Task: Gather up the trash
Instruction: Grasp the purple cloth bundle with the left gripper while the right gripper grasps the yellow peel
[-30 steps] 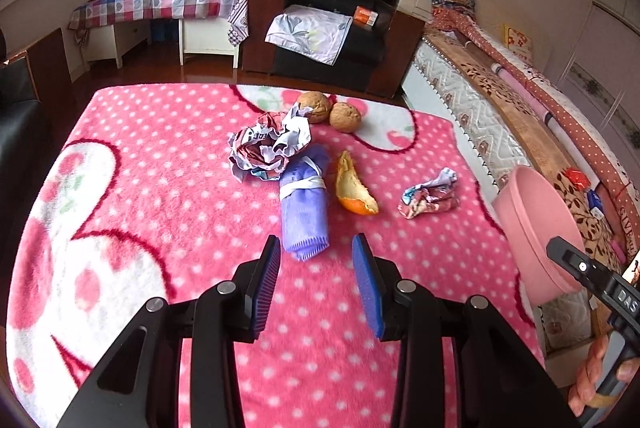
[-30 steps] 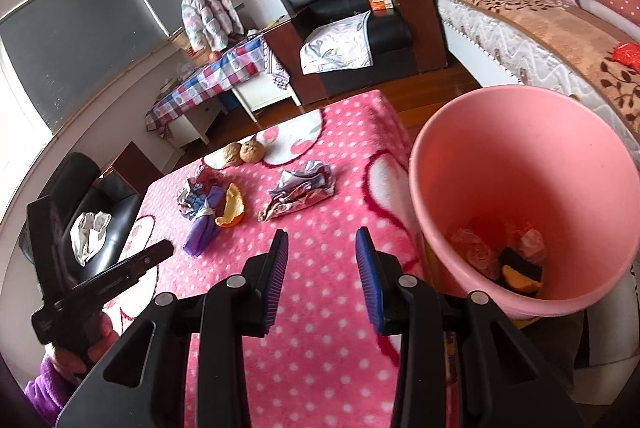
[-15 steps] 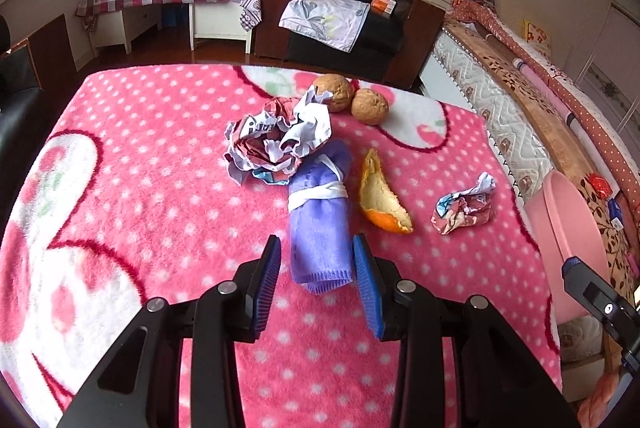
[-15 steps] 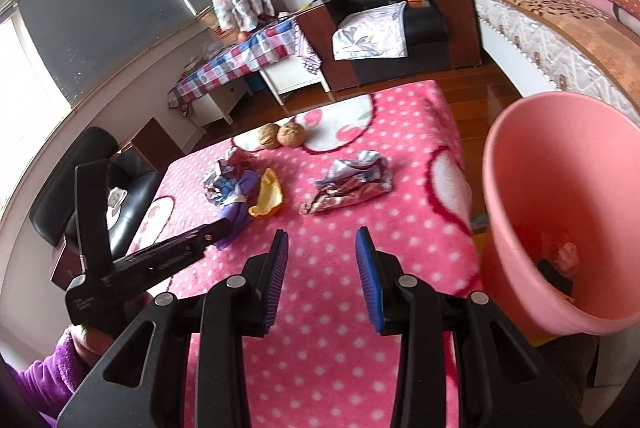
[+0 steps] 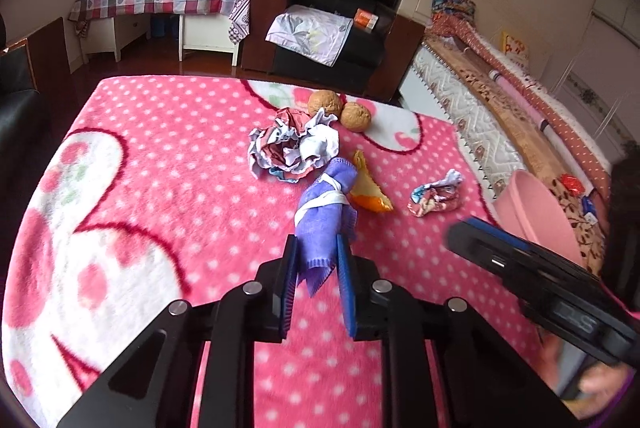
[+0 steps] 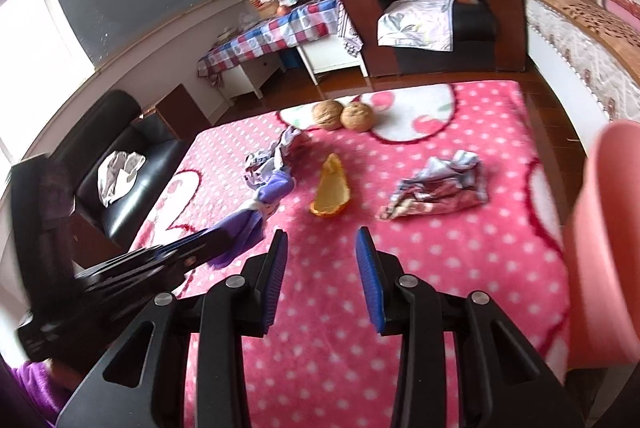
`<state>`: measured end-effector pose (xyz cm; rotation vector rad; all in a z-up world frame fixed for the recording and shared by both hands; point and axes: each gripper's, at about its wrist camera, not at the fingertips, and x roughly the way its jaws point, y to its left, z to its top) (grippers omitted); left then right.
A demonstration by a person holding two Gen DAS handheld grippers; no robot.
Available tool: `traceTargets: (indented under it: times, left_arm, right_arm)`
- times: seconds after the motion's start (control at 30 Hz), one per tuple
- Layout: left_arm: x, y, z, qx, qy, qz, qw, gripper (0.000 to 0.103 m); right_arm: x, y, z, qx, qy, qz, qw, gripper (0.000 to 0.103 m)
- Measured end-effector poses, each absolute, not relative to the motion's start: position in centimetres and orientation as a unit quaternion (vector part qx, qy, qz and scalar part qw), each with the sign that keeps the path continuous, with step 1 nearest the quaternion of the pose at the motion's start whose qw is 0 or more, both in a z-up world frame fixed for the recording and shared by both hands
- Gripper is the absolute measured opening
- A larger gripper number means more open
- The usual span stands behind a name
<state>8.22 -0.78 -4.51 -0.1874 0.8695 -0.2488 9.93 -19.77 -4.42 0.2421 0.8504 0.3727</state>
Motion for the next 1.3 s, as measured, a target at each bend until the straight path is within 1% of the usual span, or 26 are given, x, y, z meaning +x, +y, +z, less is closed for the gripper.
traceTargets:
  times: [0.03,0.07,0.43,0.7,0.73,0.77,0.9,0.97,1.3]
  left_arm:
    - [7.7,-0.4,-4.3,-0.092,0.416,-0.12,0.896,0.018]
    - [7.3,-0.1,-4.1,-0.092,0.414,-0.12,0.898,0.018]
    - [5.2,3.3,-2.9,-0.117,0.4,-0.111,0.902,0.018]
    - [5.2,4.2,-3.4,-0.129,0.406,-0.104,0.899,0.018]
    - [5.1,4.2,-3.5,-0.131,0.406,-0.104,0.898,0.018]
    - [5.1,4.2,-3.5,-0.132,0.407,-0.103,0.898,0.018]
    - [5.0,4.0,-3.4,-0.131,0.409,-0.102,0.897,0.018]
    - [5.1,4.1,-3.5,-0.13,0.408,-0.103,0.898,0.018]
    - [4.7,2.7,-2.5,-0.115,0.402,-0.106,0.902,0.018]
  right_arm:
    - [10.2,-19.4,-4.6,0.114,0.41,0.181,0.887,0.046]
    - [10.5,-18.9,-4.8,0.11,0.41,0.181,0.887,0.046]
    - [14.3,-16.2,-7.3,0.072,0.428,0.152,0.888,0.047]
    - [15.8,-15.8,-8.5,0.063,0.436,0.138,0.887,0.046]
    - [15.8,-15.8,-8.6,0.065,0.437,0.137,0.887,0.043]
    - [15.8,-15.9,-8.7,0.066,0.438,0.135,0.887,0.03]
    - [15.7,-16.3,-8.7,0.074,0.436,0.133,0.887,0.021]
    - [15.4,-16.6,-8.5,0.074,0.435,0.132,0.888,0.02]
    - [11.6,-18.3,-6.4,0.087,0.425,0.153,0.888,0.019]
